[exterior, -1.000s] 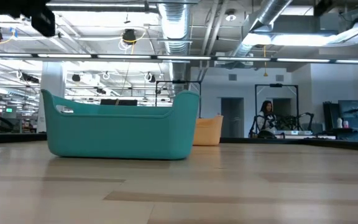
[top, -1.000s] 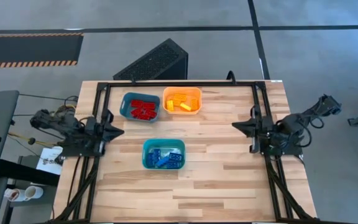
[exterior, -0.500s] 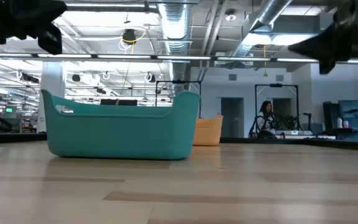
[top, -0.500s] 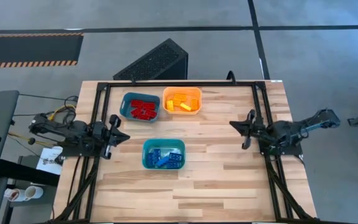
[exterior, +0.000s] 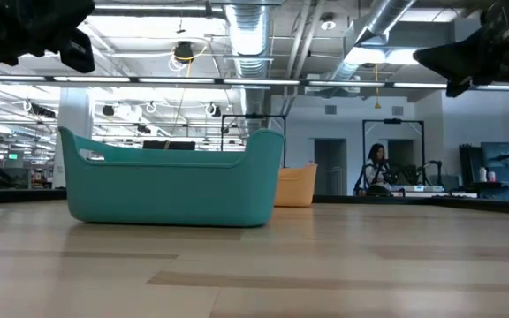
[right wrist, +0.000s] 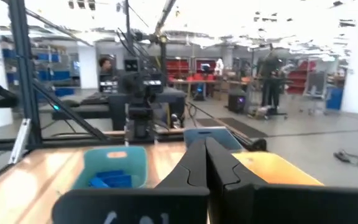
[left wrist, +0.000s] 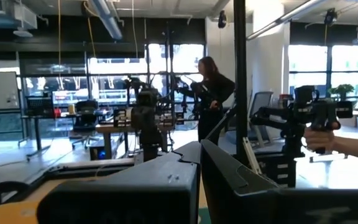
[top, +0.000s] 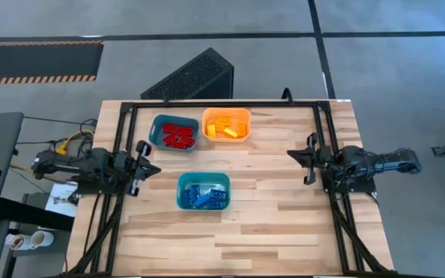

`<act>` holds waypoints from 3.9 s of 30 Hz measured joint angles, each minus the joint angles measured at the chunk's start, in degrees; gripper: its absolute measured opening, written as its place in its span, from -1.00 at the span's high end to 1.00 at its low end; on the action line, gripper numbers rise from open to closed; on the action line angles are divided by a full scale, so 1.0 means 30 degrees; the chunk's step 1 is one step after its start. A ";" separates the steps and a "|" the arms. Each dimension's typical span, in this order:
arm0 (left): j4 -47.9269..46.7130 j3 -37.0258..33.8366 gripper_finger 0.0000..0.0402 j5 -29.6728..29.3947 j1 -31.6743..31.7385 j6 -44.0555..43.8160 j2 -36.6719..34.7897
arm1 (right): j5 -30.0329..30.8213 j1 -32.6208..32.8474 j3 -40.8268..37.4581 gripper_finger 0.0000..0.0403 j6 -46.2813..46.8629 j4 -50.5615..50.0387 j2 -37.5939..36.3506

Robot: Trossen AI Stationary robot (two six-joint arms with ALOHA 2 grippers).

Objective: Sort & place blocks by color
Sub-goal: Return to Home Position

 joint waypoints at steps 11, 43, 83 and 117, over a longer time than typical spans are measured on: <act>-0.2443 0.0443 1.00 0.2763 0.2998 0.0381 -0.0228 | -0.0323 -0.1296 -0.0007 0.97 0.2747 -0.3914 -0.1053; -0.4492 -0.0037 1.00 0.2045 0.3378 -0.3089 -0.0211 | 0.0055 -0.1466 -0.0022 0.86 0.3604 -0.4088 -0.0785; -0.4732 -0.0052 1.00 0.0893 0.3370 -0.2834 -0.0204 | 0.0077 -0.1466 -0.0029 0.87 0.3582 -0.4088 -0.0785; -0.4732 -0.0052 1.00 0.0898 0.3370 -0.2834 -0.0204 | 0.0069 -0.1463 -0.0036 0.87 0.3589 -0.4092 -0.0785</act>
